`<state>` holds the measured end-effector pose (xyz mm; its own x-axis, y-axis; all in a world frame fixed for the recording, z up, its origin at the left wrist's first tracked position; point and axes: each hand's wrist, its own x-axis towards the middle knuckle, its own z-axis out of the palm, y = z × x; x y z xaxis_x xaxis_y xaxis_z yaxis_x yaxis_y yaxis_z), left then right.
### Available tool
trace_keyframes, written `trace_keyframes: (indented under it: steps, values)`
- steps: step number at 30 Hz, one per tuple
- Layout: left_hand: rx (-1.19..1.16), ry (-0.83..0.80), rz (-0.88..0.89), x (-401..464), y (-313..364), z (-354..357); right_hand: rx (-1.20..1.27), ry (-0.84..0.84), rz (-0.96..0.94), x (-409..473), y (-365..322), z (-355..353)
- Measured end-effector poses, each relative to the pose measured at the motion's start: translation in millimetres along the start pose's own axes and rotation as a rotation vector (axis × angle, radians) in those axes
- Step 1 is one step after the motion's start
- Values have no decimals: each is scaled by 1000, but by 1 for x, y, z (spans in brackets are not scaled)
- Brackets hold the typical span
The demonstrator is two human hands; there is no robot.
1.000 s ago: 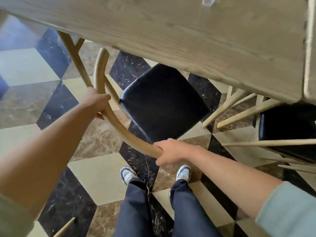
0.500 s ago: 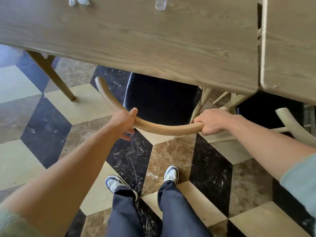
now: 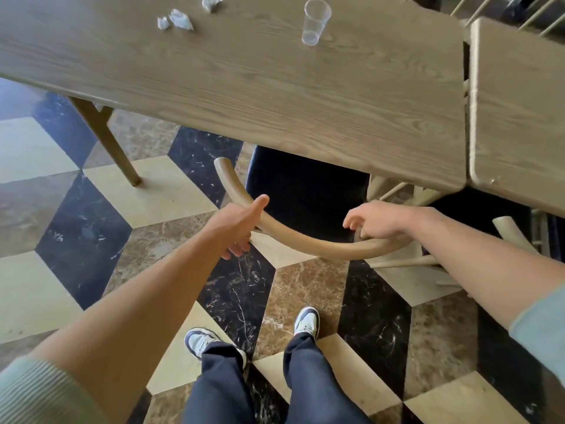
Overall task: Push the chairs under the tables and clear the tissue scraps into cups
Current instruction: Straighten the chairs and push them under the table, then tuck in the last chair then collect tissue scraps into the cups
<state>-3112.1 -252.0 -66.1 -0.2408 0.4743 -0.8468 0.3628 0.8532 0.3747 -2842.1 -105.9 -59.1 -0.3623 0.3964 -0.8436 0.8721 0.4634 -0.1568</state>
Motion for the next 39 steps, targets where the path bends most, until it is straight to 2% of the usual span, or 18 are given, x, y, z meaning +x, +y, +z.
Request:
trace_keyframes:
  steps: [4,6,10,13,18,20,22,25,32,37,39]
  values:
    - [-86,165,103,1,-35,-82,280,295,-155,26,-129,-35]
    - [-132,221,129,-3,-56,-126,332,395,-232,40,-198,-53]
    - [-202,311,111,-25,-134,-243,336,409,-359,65,-349,-93]
    - [-246,417,102,-37,-200,-340,227,402,-443,74,-465,-131]
    - [-327,498,109,-29,-255,-476,133,421,-526,111,-603,-197]
    - [-327,513,119,-18,-259,-529,182,410,-555,135,-643,-224]
    - [-315,550,126,11,-266,-611,194,411,-583,181,-705,-265]
    - [-276,531,104,48,-267,-710,221,408,-601,238,-769,-312]
    - [-236,496,88,129,-254,-939,325,320,-497,357,-911,-453]
    - [-170,396,122,214,-225,-1075,341,369,-388,427,-963,-550]
    - [-95,356,175,251,-199,-1125,463,441,-335,444,-972,-593]
